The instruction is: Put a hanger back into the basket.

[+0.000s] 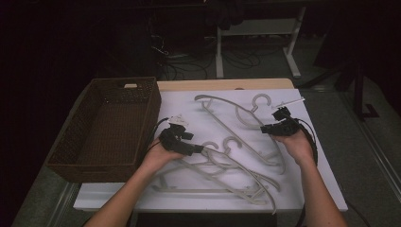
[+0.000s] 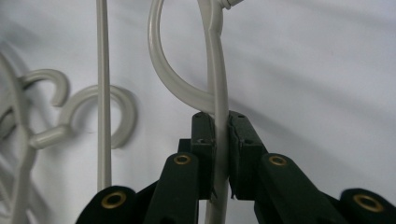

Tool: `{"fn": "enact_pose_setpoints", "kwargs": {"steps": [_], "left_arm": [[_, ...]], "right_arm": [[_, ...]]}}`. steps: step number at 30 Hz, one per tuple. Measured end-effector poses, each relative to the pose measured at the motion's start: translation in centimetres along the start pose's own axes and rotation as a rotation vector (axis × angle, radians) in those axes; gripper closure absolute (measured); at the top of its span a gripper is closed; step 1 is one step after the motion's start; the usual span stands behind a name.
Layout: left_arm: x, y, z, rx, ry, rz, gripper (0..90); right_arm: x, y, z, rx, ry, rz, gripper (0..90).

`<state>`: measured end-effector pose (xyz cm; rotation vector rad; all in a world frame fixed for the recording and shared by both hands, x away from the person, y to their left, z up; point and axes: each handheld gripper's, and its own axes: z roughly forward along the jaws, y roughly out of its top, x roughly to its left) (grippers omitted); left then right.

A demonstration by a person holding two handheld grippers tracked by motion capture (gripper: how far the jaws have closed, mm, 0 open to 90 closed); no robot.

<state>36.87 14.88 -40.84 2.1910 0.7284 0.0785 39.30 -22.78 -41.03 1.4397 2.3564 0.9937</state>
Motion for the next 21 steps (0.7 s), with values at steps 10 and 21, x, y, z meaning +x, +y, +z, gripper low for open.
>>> {"fn": "enact_pose_setpoints", "kwargs": {"steps": [10,21], "left_arm": [[-0.5,2.4,-1.6,-0.041,0.038,0.069,25.9],[-0.3,4.8,-2.7,-0.082,0.053,0.123,21.2]], "right_arm": [[1.0,0.4,-0.6,0.003,0.062,-0.137,81.1],[3.1,0.6,-1.4,0.021,0.184,-0.297,81.1]]}}
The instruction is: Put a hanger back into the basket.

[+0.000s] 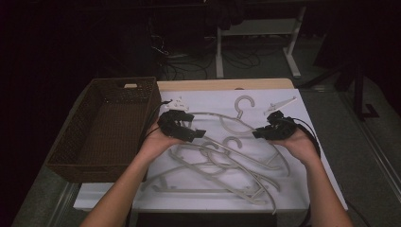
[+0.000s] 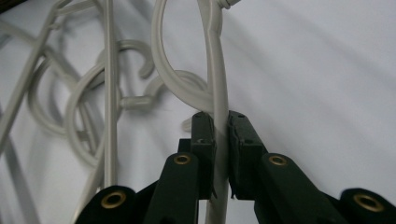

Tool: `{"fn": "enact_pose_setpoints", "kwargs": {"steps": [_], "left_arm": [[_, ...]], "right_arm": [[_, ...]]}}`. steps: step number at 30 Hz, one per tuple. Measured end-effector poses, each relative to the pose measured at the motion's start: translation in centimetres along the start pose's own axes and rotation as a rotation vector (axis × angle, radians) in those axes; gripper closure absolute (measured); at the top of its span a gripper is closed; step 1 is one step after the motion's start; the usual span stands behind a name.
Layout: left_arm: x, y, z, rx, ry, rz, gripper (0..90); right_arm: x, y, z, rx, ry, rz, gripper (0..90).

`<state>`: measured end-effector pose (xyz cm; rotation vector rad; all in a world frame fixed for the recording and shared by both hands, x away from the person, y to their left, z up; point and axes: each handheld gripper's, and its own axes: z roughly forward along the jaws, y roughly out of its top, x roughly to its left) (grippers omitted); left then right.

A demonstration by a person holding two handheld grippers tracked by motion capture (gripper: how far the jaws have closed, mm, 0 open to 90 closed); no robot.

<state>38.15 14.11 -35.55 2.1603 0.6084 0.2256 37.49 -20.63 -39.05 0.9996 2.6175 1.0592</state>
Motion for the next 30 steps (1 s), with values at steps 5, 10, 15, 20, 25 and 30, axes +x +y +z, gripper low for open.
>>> {"fn": "enact_pose_setpoints", "kwargs": {"steps": [5,10,15,20,25,30], "left_arm": [[0.4,0.1,0.6,0.018,0.004,0.02,22.0],[0.2,0.0,1.2,0.066,0.005,0.073,27.6],[0.1,-0.1,1.6,0.107,0.005,0.102,35.1],[-0.1,-0.3,2.3,0.16,-0.022,0.134,46.9],[-0.4,-0.5,2.7,0.201,-0.042,0.161,56.4],[-0.7,-0.8,3.0,0.241,-0.036,0.196,58.8]], "right_arm": [[0.8,0.3,-0.1,0.0,0.059,-0.058,81.1],[1.5,0.5,-0.1,0.016,0.112,-0.097,81.1],[1.8,0.6,0.1,0.019,0.139,-0.114,81.1],[2.3,0.8,0.4,0.027,0.174,-0.137,81.1],[2.5,0.8,0.7,0.043,0.183,-0.152,81.1],[2.5,0.8,0.8,0.049,0.194,-0.158,81.0]]}}
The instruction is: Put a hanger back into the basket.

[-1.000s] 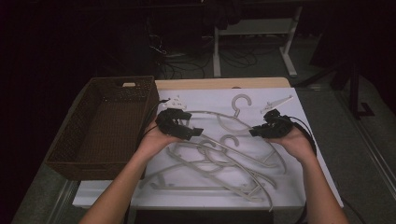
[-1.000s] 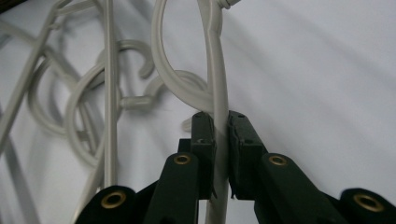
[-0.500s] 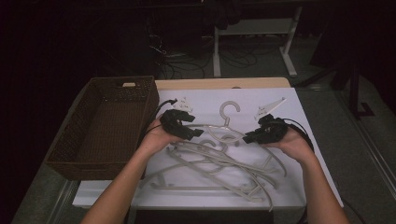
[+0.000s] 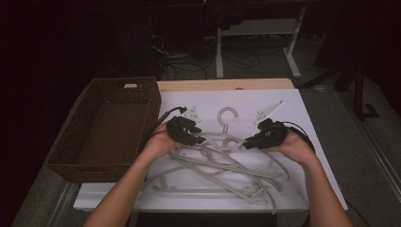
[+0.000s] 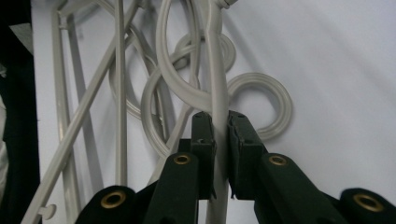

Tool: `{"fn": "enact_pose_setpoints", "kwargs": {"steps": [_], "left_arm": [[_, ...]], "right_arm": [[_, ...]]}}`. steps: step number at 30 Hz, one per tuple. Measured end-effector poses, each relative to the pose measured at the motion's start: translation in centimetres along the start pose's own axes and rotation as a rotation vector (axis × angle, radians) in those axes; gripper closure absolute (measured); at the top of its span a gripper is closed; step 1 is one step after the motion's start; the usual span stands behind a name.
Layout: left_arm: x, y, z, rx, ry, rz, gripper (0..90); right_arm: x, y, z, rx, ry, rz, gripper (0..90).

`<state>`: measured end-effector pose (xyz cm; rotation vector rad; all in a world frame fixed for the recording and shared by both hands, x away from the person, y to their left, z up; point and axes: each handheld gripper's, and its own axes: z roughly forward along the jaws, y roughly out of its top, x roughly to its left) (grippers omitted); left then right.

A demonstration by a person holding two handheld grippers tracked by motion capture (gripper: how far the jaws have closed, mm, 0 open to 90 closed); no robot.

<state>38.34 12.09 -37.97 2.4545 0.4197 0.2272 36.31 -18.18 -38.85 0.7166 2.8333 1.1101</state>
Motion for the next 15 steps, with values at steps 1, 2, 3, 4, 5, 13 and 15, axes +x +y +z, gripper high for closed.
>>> {"fn": "enact_pose_setpoints", "kwargs": {"steps": [1,2,3,4,5,13,15], "left_arm": [[-0.04,-0.05,0.03,-0.001,-0.001,0.001,59.9],[-0.05,-0.1,0.0,-0.005,0.001,0.001,62.5],[-0.05,-0.14,-0.01,-0.012,0.0,-0.003,65.9],[-0.04,-0.2,-0.05,-0.013,-0.002,0.002,68.1],[-0.06,-0.25,-0.03,-0.011,-0.003,0.003,70.1],[-0.36,-0.66,0.2,0.017,-0.047,0.032,75.4],[-0.5,-0.74,0.22,0.015,-0.078,0.047,78.1]], "right_arm": [[0.0,0.02,-0.03,-0.004,0.006,-0.001,81.0],[0.03,0.03,-0.02,-0.004,0.011,-0.005,81.0],[0.08,0.04,0.0,0.0,0.013,-0.008,81.1],[0.11,0.04,0.04,0.001,0.015,-0.01,81.1],[0.14,0.06,0.09,0.002,0.018,-0.011,81.0],[0.09,0.02,0.26,0.012,0.023,-0.027,80.1],[-0.09,-0.05,0.16,0.01,0.0,-0.023,78.0]]}}
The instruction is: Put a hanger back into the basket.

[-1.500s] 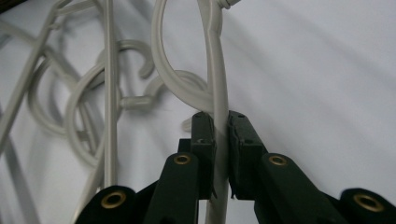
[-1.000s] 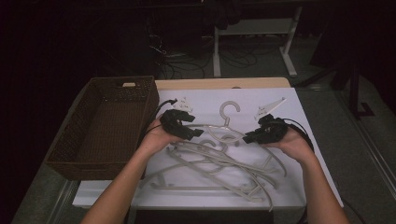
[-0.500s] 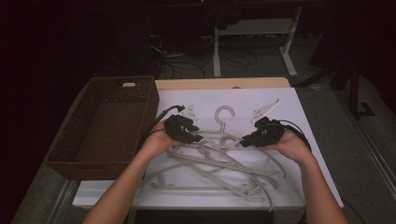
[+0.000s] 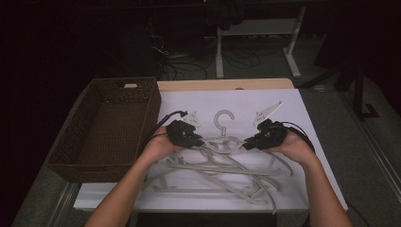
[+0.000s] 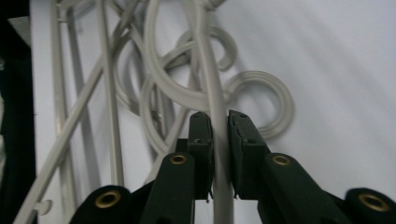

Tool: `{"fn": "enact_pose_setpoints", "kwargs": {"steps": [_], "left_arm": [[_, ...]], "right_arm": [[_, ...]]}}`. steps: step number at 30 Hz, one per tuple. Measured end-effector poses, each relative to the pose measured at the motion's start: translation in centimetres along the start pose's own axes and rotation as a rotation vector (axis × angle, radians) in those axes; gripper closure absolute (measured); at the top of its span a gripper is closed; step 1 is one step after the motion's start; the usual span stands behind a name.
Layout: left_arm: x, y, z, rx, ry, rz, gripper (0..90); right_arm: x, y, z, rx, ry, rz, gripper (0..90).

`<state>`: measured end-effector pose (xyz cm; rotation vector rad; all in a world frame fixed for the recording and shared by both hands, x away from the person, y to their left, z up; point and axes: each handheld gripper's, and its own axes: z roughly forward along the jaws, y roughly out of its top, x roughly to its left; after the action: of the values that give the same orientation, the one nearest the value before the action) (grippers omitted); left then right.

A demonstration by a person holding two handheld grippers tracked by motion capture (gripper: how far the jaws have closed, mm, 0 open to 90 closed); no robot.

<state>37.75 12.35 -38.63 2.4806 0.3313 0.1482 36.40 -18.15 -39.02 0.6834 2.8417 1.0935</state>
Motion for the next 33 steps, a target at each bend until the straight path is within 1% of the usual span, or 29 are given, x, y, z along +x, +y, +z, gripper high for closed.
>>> {"fn": "enact_pose_setpoints", "kwargs": {"steps": [3,4,6,8,9,10,11,12,16,17,18,20,21,24,27,29,31,33], "left_arm": [[-0.3,0.0,0.0,-0.003,-0.043,0.019,81.2],[-0.3,0.0,0.1,-0.009,-0.052,0.018,82.3],[-0.3,0.0,0.0,-0.018,-0.075,0.004,82.9],[-0.2,-0.1,-0.1,-0.022,-0.081,-0.014,83.0],[-0.2,-0.1,-0.2,-0.025,-0.083,-0.021,83.0],[-0.1,-0.1,-0.3,-0.028,-0.081,-0.029,83.1],[-0.1,-0.1,-0.4,-0.03,-0.081,-0.044,83.1],[0.0,-0.1,-0.4,-0.031,-0.08,-0.051,83.1],[0.0,0.0,-0.6,-0.035,-0.067,-0.091,83.1],[0.1,0.0,-0.8,-0.043,-0.065,-0.114,83.1],[0.2,0.0,-0.8,-0.05,-0.064,-0.126,83.1],[0.3,0.2,-1.3,-0.063,-0.056,-0.155,83.1],[0.3,0.2,-1.4,-0.064,-0.049,-0.162,83.1],[0.4,0.6,-2.3,-0.066,-0.02,-0.201,83.1],[0.6,0.9,-3.0,-0.059,0.011,-0.222,83.1],[0.7,1.1,-3.6,-0.059,0.028,-0.245,83.1],[0.9,1.1,-4.3,-0.064,0.04,-0.274,83.0],[1.0,1.1,-4.8,-0.071,0.047,-0.294,83.0]], "right_arm": [[-0.3,-0.2,-0.1,0.002,-0.025,0.013,74.6],[-0.4,-0.3,-0.2,-0.001,-0.042,0.017,73.1],[-0.6,-0.3,-0.2,-0.006,-0.054,0.025,71.3],[-0.7,-0.4,-0.4,-0.027,-0.059,0.039,69.3],[-0.7,-0.4,-0.5,-0.032,-0.061,0.042,67.0],[-0.7,-0.4,-0.6,-0.04,-0.074,0.039,61.2],[-0.8,-0.4,-0.7,-0.054,-0.084,0.04,55.8],[-0.8,-0.4,-1.0,-0.084,-0.091,0.055,51.3],[-0.7,-0.3,-2.3,-0.18,-0.126,0.079,38.0],[-0.7,-0.3,-2.5,-0.192,-0.131,0.088,35.7],[-0.7,-0.3,-2.9,-0.198,-0.153,0.09,32.6],[-0.6,-0.3,-3.3,-0.206,-0.173,0.106,28.2],[-0.7,-0.3,-3.6,-0.213,-0.184,0.112,26.3],[-0.7,-0.4,-4.4,-0.238,-0.215,0.125,20.5],[-0.6,-0.6,-5.3,-0.255,-0.247,0.141,17.3],[-0.6,-0.8,-5.8,-0.262,-0.263,0.148,15.5],[-0.4,-1.1,-6.3,-0.269,-0.281,0.164,13.8],[-0.1,-1.5,-6.6,-0.272,-0.293,0.18,13.1]]}}
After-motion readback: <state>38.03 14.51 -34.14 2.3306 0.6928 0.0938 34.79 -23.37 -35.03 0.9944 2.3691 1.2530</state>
